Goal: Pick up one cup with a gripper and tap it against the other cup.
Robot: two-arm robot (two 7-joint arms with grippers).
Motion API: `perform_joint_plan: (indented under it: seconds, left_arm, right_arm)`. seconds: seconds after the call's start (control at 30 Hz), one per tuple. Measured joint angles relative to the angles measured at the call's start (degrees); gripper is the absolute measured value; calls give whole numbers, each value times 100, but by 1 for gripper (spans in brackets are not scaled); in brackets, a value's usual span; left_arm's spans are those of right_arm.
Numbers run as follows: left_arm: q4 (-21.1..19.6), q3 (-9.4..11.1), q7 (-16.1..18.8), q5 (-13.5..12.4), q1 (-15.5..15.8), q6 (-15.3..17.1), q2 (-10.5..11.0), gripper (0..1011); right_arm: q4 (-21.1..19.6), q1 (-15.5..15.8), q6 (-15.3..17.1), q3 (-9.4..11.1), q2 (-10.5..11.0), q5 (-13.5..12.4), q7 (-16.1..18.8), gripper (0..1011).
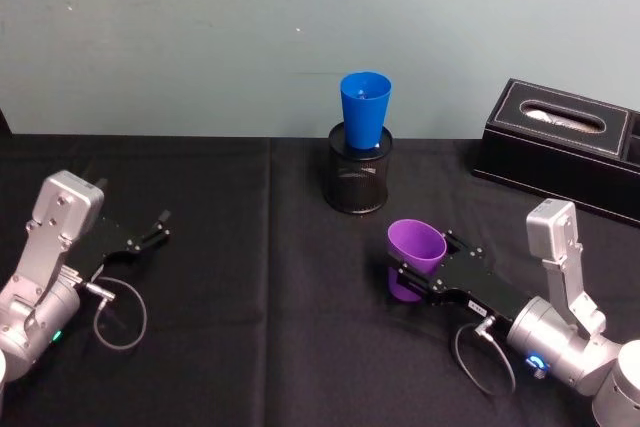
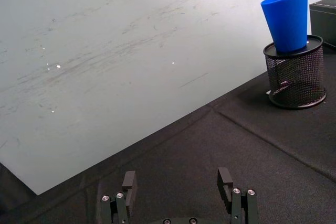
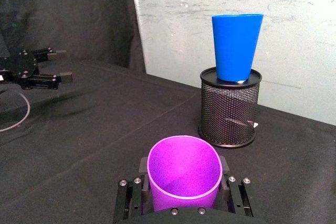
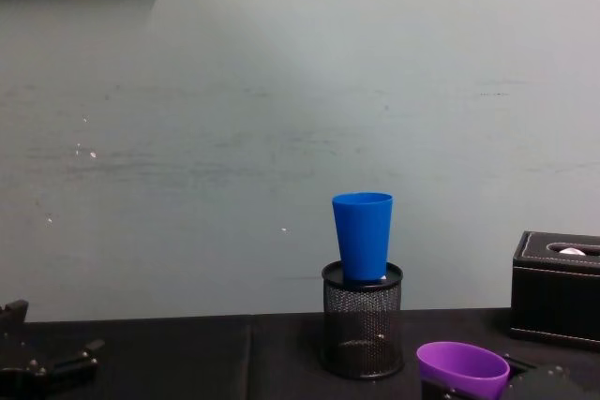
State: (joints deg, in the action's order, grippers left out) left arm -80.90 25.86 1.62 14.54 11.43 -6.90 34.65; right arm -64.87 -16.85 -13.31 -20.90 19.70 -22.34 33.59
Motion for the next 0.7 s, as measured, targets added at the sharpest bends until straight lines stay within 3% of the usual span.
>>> perform_joint_plan:
  seconds: [0.7]
  left_arm:
    - [0,0,0,0,0,0,0,1011]
  right_arm:
    - [24,-6,21,-21,-16,-8,15,732]
